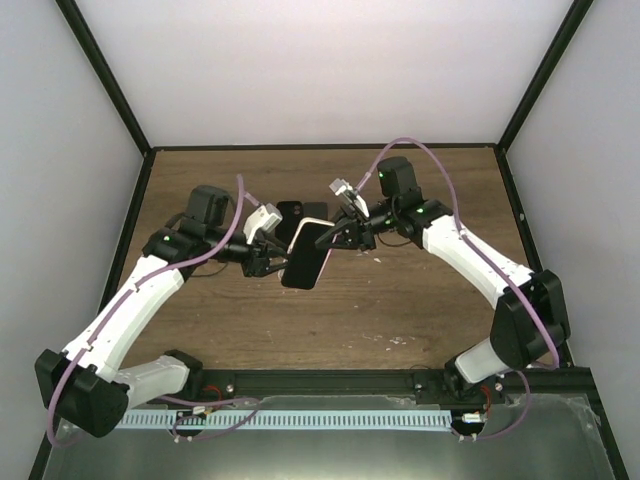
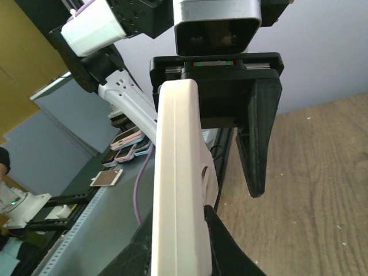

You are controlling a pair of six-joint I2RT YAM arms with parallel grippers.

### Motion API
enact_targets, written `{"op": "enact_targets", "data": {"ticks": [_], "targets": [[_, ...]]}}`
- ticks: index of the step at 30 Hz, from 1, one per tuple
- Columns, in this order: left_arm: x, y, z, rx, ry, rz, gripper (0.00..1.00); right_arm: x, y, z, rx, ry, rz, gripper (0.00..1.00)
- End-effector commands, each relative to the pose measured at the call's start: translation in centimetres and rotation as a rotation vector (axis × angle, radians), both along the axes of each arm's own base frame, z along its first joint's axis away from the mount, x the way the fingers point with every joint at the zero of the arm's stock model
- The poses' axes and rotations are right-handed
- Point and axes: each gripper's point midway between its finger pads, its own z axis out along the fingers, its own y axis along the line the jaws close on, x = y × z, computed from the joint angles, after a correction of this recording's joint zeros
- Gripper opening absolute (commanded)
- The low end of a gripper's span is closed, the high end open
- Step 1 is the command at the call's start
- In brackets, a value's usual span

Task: Take the phone out of the phone case
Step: Remove the phone case from the phone.

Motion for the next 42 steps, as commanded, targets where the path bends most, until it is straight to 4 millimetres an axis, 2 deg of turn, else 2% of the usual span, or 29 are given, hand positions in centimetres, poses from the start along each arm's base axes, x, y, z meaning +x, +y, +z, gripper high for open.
{"op": "enact_targets", "data": {"ticks": [1, 6, 10, 14, 19, 22, 29, 34, 42], "targets": [[1.9, -2.1, 4.0, -0.094, -0.182, -0.032, 0.42, -5.6, 1.5, 2.5, 0.073, 0.035, 0.262, 0.01], [1.6, -2.5, 4.2, -0.118, -0.163, -0.057, 0.38, -6.3, 2.5, 2.3, 0.069, 0.034, 0.291, 0.01], [1.0, -2.8, 4.8, -0.149, -0.141, -0.094, 0.33, -5.8, 3.0, 2.4, 0.065, 0.040, 0.293, 0.01], [0.5, -2.6, 4.7, -0.164, -0.114, -0.101, 0.23, -5.3, 3.4, 2.5, 0.066, 0.026, 0.283, 0.01], [0.9, -1.5, 4.6, -0.190, -0.071, -0.063, 0.08, -4.4, 3.6, 2.5, 0.058, 0.013, 0.252, 0.04], [1.3, -0.5, 5.0, -0.226, -0.039, -0.037, 0.00, -3.3, 3.5, 2.7, 0.052, 0.002, 0.212, 0.14], [2.9, 1.1, 5.0, -0.279, 0.035, 0.045, 0.00, 1.5, 2.9, 3.8, 0.004, -0.036, 0.015, 0.52], [4.7, 1.9, 4.8, -0.322, 0.133, 0.108, 0.00, 4.3, 2.5, 3.9, -0.036, -0.126, -0.169, 0.65], [8.4, 4.7, 3.2, -0.395, 0.369, 0.248, 0.00, 7.8, 1.7, 3.6, -0.091, -0.283, -0.428, 0.71]]}}
